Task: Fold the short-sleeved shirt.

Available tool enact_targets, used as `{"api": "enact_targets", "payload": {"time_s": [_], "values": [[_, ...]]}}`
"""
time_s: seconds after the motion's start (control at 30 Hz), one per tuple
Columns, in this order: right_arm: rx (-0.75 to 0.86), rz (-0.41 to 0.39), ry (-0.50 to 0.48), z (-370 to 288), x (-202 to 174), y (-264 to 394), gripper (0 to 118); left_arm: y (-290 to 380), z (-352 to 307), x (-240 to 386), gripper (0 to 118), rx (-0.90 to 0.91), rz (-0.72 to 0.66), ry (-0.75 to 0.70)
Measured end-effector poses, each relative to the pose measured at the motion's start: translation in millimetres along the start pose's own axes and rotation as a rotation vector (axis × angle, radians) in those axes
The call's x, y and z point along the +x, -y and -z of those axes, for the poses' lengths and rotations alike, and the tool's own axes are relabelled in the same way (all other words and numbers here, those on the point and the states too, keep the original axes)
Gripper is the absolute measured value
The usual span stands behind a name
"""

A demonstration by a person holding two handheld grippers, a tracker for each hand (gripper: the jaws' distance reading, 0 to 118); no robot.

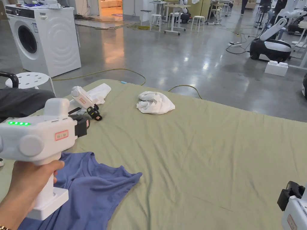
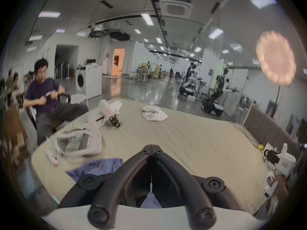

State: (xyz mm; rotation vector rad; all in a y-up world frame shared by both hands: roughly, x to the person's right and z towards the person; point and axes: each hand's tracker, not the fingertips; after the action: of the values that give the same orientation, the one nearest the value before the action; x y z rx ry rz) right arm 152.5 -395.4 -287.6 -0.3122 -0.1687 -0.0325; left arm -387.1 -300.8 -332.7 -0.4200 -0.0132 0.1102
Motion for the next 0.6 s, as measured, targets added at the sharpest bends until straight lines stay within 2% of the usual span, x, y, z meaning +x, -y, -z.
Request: {"api": "enact_targets", "payload": {"time_s": [0.1, 0.17, 0.2, 0.27, 0.3, 0.33, 0.37, 0.6], "values": [[0.003, 0.016, -0.002, -4.0, 7.7, 0.9, 0, 3.9, 4.0, 15.7, 1, -0.076, -0.014, 0.008], [0.006, 0.017, 0.003, -6.5, 12.8, 3.5, 0, 24.0, 10.8, 13.9, 1, -0.118, 0.047, -0.061], [0.005, 0.016, 0.006, -6.6, 15.0, 4.8, 0, 35.0, 12.9, 12.0, 6, -0.142, 0.064, -0.082], [-0.007, 0.013, 0.009, -6.7, 18.4, 7.8, 0, 60.9, 20.7, 1.3, 25, -0.218, 0.054, -0.164], [-0.011, 0.012, 0.012, -6.0, 20.2, 9.4, 0, 72.0, 25.0, -6.3, 49, -0.265, 0.035, -0.162], [-0.017, 0.011, 0.017, -5.3, 21.3, 10.6, 0, 84.1, 20.5, -7.9, 68, -0.307, 0.014, -0.166], [-0.023, 0.012, 0.02, -5.2, 21.5, 10.8, 0, 96.7, 23.0, -13.7, 74, -0.34, -0.002, -0.191], [-0.059, 0.0, 0.029, 2.0, 17.6, 17.7, 0, 143.3, 36.7, -40.2, 74, -0.505, -0.016, -0.256]]}}
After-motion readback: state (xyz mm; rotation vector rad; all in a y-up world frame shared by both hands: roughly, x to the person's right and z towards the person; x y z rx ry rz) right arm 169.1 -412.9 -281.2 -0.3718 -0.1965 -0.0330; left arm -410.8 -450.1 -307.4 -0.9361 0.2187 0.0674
